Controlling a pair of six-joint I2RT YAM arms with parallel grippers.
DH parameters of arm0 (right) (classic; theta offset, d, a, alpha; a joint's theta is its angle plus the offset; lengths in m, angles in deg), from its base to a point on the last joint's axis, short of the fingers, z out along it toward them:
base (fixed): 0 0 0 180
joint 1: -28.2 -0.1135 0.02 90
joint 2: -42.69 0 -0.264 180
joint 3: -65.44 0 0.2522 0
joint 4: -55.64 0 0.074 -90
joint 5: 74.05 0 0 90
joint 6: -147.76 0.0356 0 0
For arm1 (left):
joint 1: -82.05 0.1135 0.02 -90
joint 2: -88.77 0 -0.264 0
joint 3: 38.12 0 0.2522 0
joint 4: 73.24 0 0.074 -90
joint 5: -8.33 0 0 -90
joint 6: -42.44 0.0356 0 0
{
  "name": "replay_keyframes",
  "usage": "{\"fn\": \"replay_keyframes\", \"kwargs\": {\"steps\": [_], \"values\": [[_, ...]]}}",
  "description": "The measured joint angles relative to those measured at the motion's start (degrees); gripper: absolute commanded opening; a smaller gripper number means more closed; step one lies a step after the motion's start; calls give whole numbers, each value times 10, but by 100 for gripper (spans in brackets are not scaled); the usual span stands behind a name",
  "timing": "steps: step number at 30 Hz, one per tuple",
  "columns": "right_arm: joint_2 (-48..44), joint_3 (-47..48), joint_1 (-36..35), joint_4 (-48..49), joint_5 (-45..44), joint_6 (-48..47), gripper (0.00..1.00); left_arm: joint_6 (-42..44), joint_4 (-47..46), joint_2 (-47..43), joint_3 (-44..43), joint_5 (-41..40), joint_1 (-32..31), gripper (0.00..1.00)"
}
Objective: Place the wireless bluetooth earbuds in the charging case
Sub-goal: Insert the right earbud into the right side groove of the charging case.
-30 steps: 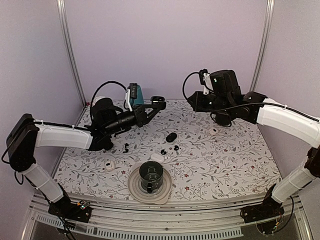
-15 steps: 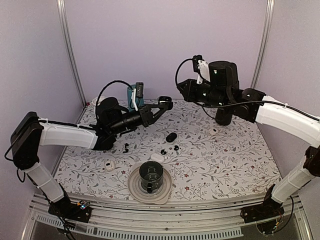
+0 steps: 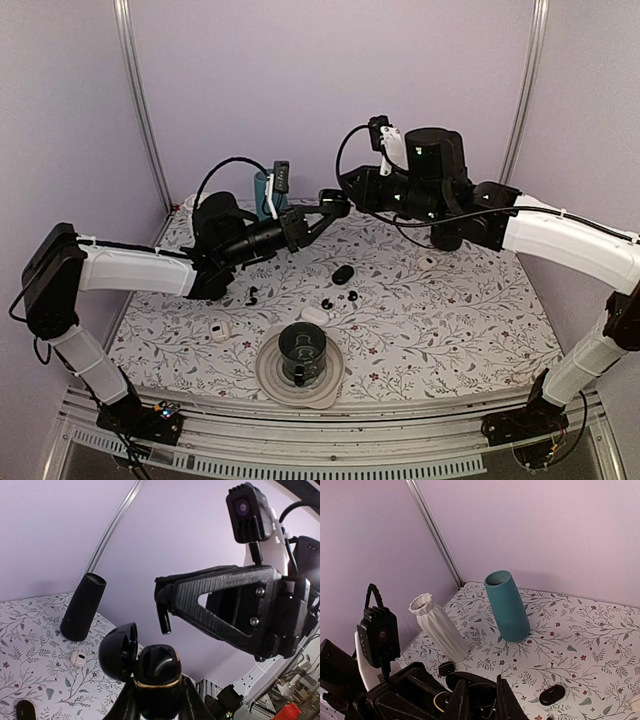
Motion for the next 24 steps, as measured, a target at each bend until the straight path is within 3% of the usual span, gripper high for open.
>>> {"fn": "replay_keyframes", "kwargs": {"steps": [24], "values": [[9,-1,-1,1,14,-1,10,17,-9,0,-4,-4,0,0]]}}
